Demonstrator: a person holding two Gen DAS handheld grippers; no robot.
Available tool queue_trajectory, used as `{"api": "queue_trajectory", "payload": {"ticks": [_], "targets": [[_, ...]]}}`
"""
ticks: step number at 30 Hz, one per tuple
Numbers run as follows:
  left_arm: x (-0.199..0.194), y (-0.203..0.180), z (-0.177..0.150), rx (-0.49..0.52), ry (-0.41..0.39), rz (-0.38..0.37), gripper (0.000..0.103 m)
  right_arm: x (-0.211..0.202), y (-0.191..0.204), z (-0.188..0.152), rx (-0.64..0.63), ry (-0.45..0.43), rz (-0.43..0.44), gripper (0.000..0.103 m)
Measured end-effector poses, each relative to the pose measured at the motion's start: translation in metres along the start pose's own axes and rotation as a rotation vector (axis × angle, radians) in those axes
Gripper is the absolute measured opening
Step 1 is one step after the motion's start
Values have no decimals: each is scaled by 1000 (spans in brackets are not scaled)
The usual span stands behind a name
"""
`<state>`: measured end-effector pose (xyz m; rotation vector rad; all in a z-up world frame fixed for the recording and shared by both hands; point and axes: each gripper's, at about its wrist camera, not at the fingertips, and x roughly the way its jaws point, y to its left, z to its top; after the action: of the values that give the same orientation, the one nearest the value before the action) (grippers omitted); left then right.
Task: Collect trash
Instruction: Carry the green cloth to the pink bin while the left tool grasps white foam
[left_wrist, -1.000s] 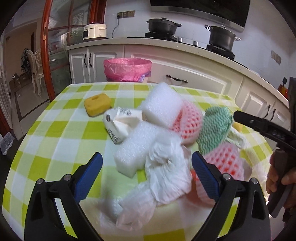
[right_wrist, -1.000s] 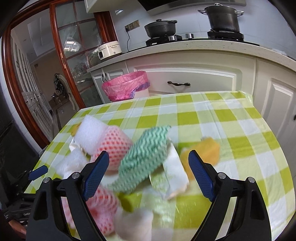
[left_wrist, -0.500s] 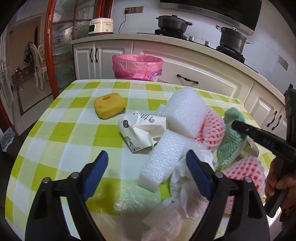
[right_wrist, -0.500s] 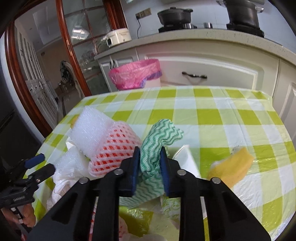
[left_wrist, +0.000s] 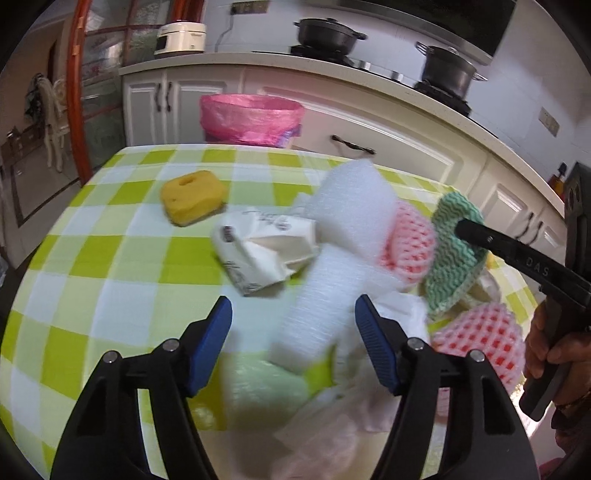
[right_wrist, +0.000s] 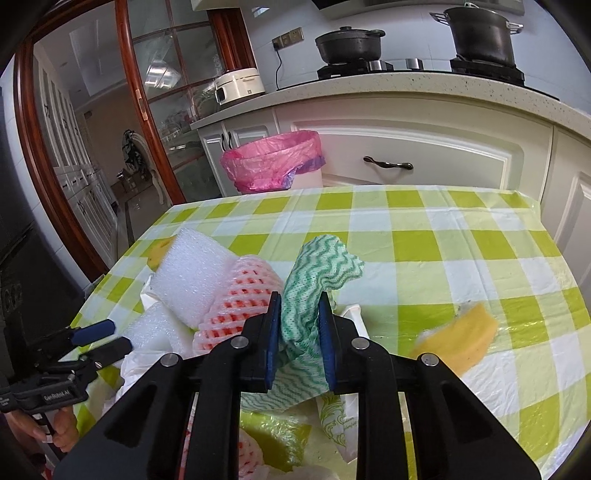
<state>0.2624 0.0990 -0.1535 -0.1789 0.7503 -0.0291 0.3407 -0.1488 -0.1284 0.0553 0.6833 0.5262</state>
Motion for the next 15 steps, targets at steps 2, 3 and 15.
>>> {"api": "queue_trajectory", "payload": {"ticks": [2, 3, 15], "targets": [[3, -10, 0, 32, 5, -5, 66, -6, -3, 2, 1, -10, -8, 21], [5, -13, 0, 40, 9, -7, 66, -9, -4, 2, 4, -15, -12, 21], [-11, -31, 3, 106, -59, 15, 36, -49, -10, 5, 11, -90, -20, 21]]}}
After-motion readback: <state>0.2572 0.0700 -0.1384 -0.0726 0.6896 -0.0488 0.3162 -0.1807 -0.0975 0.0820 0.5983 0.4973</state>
